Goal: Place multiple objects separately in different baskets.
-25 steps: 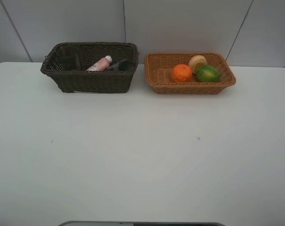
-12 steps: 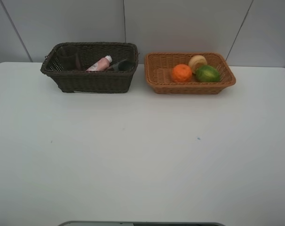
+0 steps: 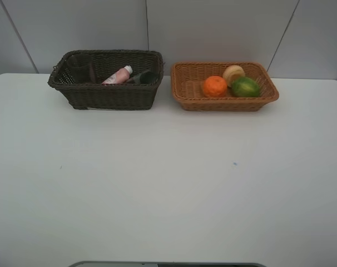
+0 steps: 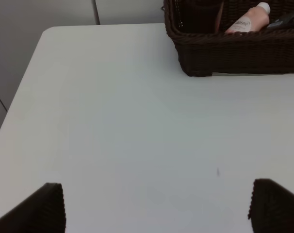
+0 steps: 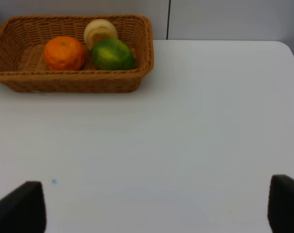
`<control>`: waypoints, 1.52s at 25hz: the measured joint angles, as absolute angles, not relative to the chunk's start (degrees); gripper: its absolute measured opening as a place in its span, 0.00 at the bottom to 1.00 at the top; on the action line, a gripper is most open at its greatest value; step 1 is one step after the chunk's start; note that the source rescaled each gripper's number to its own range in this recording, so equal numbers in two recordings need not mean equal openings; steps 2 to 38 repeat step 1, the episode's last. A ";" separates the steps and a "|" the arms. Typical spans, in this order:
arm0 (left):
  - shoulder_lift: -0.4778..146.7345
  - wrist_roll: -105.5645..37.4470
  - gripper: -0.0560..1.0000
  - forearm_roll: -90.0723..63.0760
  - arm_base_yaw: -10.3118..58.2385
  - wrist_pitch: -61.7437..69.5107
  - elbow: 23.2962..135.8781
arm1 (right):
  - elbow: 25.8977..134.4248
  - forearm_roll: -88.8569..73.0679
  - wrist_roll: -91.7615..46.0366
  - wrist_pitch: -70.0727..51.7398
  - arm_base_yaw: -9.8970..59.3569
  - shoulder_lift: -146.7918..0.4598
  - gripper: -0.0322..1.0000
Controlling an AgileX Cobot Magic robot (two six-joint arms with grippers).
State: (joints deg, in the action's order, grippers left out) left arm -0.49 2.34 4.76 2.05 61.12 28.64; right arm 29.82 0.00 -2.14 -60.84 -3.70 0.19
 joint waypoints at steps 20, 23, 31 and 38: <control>-0.49 2.40 0.98 4.76 2.05 61.12 28.64 | 29.82 0.00 -2.14 -60.84 -3.70 0.19 0.93; -0.49 2.40 0.98 4.76 2.05 61.12 28.64 | 29.82 0.00 -2.14 -60.84 -3.70 0.19 0.93; -0.49 2.40 0.98 4.76 2.05 61.12 28.64 | 29.82 0.00 -2.14 -60.84 -3.70 0.19 0.93; -0.49 2.40 0.98 4.76 2.05 61.12 28.64 | 29.82 0.00 -2.14 -60.84 -3.70 0.19 0.93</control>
